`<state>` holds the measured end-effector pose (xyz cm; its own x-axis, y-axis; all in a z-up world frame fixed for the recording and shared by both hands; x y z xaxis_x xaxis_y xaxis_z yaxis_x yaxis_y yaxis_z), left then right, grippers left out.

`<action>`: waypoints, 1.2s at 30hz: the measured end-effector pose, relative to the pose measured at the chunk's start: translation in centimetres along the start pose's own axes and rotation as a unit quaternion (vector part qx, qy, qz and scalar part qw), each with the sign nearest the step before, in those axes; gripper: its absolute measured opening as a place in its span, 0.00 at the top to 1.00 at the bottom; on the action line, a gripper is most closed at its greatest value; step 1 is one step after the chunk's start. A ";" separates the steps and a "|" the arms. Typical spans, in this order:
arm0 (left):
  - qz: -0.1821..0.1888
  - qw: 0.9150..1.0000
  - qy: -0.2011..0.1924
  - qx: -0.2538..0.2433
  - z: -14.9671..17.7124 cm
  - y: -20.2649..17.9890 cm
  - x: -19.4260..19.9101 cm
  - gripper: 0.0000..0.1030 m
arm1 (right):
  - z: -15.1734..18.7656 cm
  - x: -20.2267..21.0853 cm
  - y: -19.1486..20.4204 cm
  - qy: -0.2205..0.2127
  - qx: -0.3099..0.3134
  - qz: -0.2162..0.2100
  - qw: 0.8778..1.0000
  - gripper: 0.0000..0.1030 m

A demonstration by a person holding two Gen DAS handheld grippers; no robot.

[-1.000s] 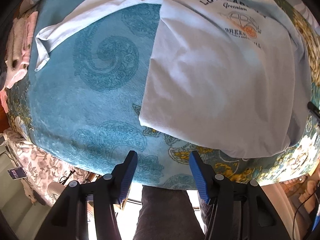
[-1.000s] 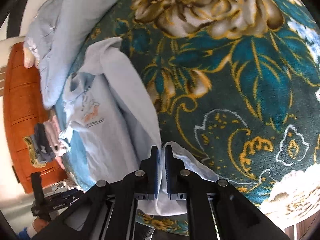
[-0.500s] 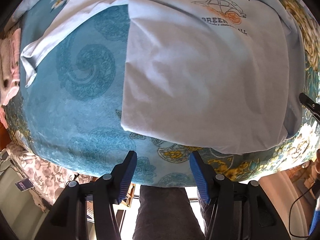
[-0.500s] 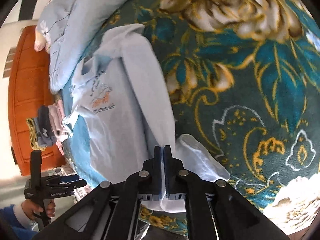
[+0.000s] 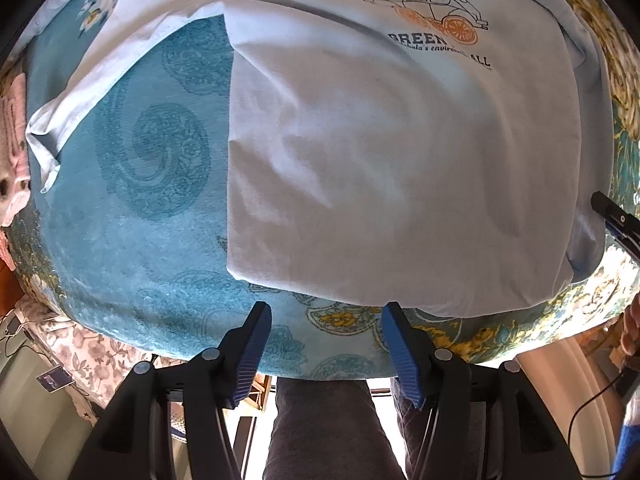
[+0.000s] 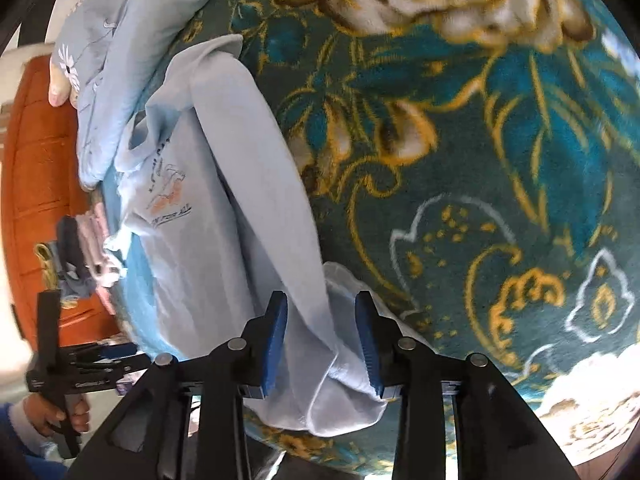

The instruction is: Fold clothes

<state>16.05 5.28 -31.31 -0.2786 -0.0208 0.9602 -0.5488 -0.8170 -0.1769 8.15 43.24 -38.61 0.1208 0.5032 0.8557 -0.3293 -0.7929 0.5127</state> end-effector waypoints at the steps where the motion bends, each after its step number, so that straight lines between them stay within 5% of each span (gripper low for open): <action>1: 0.001 1.000 0.001 0.000 0.0 -0.1 -0.1 0.40 | 0.2 -0.1 0.1 0.004 -0.006 -0.007 1.000 0.66; 3: 0.002 1.000 0.002 0.000 -0.1 -0.3 -0.2 0.40 | 0.4 -0.4 0.2 0.008 -0.015 -0.009 1.000 0.77; 4: 0.003 1.000 0.003 0.000 -0.1 -0.3 -0.2 0.40 | 0.5 -0.5 0.3 0.010 -0.019 -0.010 1.000 0.93; 7: 0.012 1.000 0.002 0.012 -0.2 -0.5 -0.1 0.40 | 0.4 -0.7 0.3 0.009 -0.030 -0.007 0.999 0.96; 14: 0.012 1.000 -0.004 0.025 -0.5 0.2 0.0 0.40 | -5.2 3.4 -1.9 -0.064 -0.001 0.086 0.994 0.97; 23: 0.016 0.999 -0.022 0.032 -0.6 0.4 1.1 0.40 | -17.1 10.4 -4.1 -0.180 0.060 0.177 0.966 0.97; 29: 0.015 0.998 -0.035 0.041 -0.1 1.0 1.7 0.40 | -20.9 8.4 -2.7 -0.153 0.103 0.190 0.964 0.97; 36: 0.013 0.998 -0.049 0.047 0.0 1.8 2.3 0.40 | -20.3 7.6 -3.6 -0.127 0.075 0.173 0.974 0.93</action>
<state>14.41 3.74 -29.45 -0.2116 -0.0958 0.9727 -0.4649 -0.8655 -0.1864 -8.72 56.90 -35.40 0.2606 0.1114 0.9590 -0.2533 -0.9506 0.1793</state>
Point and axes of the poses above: each gripper's, at about its wrist camera, not at the fingertips, and x roughly against the way its jaws point, y to its left, z to its underside, the point moved 9 cm from there along -x, roughly the way its jaws point, and after that the axes turned 11 degrees about -y, right-handed, at the moved point
